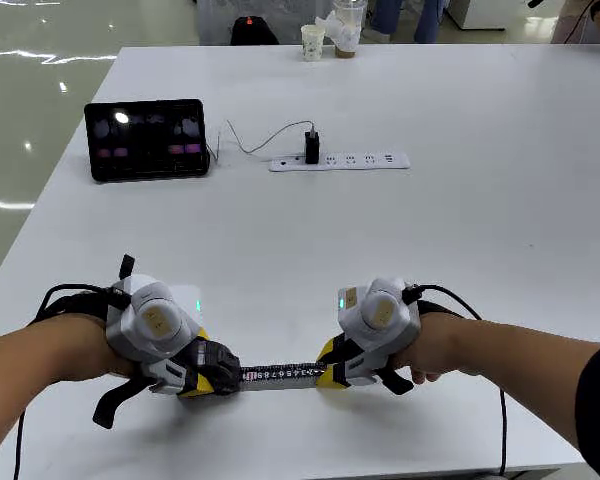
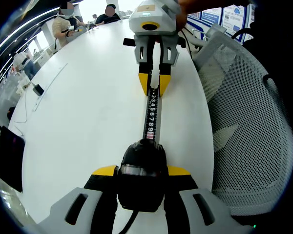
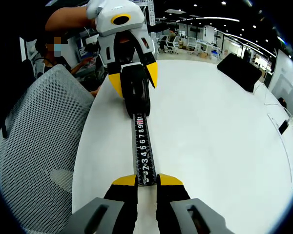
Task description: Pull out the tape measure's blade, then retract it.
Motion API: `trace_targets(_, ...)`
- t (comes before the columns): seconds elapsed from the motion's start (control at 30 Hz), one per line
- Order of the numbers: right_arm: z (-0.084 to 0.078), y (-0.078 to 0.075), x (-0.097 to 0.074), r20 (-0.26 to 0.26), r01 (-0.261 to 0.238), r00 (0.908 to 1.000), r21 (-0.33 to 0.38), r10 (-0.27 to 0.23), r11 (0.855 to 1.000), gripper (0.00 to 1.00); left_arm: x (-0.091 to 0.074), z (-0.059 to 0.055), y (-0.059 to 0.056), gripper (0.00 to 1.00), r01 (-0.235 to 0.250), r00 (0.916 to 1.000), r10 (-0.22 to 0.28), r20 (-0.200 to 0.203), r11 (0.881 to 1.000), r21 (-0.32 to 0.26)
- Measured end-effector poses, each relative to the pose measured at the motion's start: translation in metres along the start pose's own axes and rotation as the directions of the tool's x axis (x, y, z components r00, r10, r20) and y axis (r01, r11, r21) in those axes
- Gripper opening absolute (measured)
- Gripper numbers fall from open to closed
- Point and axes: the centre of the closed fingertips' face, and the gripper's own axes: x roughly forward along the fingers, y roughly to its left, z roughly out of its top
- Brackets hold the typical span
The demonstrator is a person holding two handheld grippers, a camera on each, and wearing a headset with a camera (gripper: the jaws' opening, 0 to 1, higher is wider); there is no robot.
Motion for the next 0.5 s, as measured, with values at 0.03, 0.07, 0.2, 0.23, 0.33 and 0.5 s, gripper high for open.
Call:
trace_targets(0.03,-0.0008,-0.0001,-0.0004,-0.002,0.0,1.0,0.003,0.0,1.0,0.1,-0.0001,-0.0001,0.0,0.31,0.0,1.0,0.0,0.0,1.0,-0.001)
trace_targets(0.07,-0.0014,-0.0003,-0.0009,-0.001,0.0,1.0,0.002,0.0,1.0,0.1,-0.0002,-0.0002,0.0001,0.31,-0.001,1.0,0.001,0.0,1.0,0.0)
trace_targets(0.2,-0.0044,-0.0007,-0.0027,0.0,0.001,1.0,0.006,-0.001,1.0,0.1,0.0,-0.0004,0.0004,0.31,0.0,1.0,0.0,0.0,1.0,-0.002)
trace_targets(0.23,-0.0054,-0.0009,-0.0034,0.0,0.001,1.0,0.008,-0.001,1.0,0.1,0.0002,-0.0002,0.0004,0.31,0.0,1.0,0.0,0.001,1.0,-0.001)
trace_targets(0.33,-0.007,-0.0013,-0.0045,0.002,0.001,1.0,0.013,-0.001,1.0,0.1,0.0004,0.0,0.0003,0.31,0.0,1.0,0.0,0.001,1.0,-0.002)
trace_targets(0.5,-0.0099,-0.0012,-0.0055,-0.001,0.001,1.0,0.011,-0.001,1.0,0.1,0.0007,-0.0003,0.0005,0.31,-0.001,1.0,0.001,0.001,1.0,-0.002)
